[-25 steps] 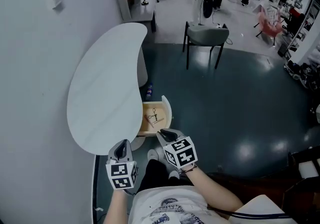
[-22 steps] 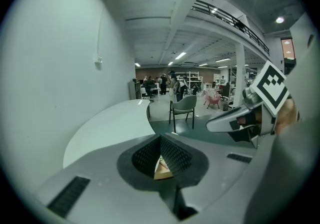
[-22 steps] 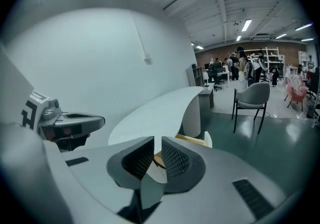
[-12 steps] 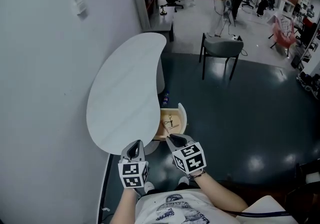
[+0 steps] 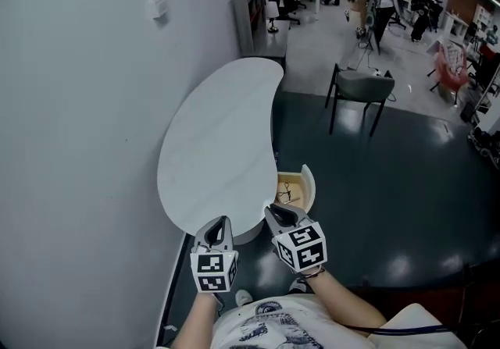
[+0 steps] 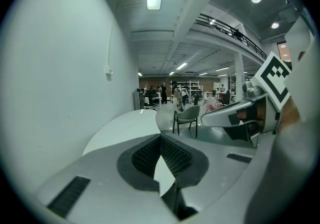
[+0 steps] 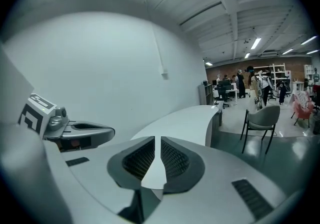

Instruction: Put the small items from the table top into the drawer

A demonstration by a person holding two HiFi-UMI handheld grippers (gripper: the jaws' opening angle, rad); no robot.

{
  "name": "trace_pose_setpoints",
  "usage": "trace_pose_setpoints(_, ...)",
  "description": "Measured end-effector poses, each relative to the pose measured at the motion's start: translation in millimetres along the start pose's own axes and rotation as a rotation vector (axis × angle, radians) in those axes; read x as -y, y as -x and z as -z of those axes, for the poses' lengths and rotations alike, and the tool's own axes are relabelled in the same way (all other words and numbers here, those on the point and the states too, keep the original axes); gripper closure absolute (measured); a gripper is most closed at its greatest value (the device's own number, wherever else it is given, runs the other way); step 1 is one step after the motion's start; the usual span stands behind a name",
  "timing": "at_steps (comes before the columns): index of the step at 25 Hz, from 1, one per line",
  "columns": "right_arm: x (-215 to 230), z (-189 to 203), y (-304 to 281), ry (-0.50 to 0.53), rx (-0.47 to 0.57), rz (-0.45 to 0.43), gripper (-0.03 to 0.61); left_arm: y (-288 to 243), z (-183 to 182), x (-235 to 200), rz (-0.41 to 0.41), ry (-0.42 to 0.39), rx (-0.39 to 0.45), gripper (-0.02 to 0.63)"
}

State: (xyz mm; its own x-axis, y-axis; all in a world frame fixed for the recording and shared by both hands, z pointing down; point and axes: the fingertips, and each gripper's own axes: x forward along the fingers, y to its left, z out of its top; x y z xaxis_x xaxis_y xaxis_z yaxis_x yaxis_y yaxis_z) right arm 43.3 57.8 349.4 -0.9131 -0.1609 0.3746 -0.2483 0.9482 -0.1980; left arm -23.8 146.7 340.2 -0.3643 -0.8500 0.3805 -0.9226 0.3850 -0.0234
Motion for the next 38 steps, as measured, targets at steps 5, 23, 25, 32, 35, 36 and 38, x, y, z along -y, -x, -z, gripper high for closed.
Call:
trace_pose_setpoints(5, -49, -5, -13, 0.0, 0.027, 0.025, 0.528, 34, 5, -51, -0.003, 0.004, 0.022, 0.594)
trace_pose_setpoints(23, -149, 2, -47, 0.021, 0.025, 0.058, 0.529, 88, 28, -140, 0.023, 0.034, 0.049, 0.594)
trace_pose_setpoints(25, -149, 2, -48, 0.022, 0.022, 0.059, 0.529, 88, 28, -140, 0.028, 0.031, 0.048, 0.594)
trace_pose_setpoints(32, -147, 1, -47, 0.027, 0.019, 0.058, 0.531, 85, 29, -136, 0.027, 0.012, 0.037, 0.594)
trace_pose_setpoints(35, -146, 3, -47, 0.034, 0.017, 0.058, 0.531, 83, 31, -134, 0.026, 0.01, 0.034, 0.594)
trace_pose_setpoints(36, -144, 3, -47, 0.034, 0.017, 0.058, 0.531, 82, 31, -134, 0.026, 0.009, 0.034, 0.594)
trace_pose_setpoints(38, -142, 3, -47, 0.032, 0.016, 0.06, 0.531, 80, 30, -133, 0.027, 0.008, 0.033, 0.594)
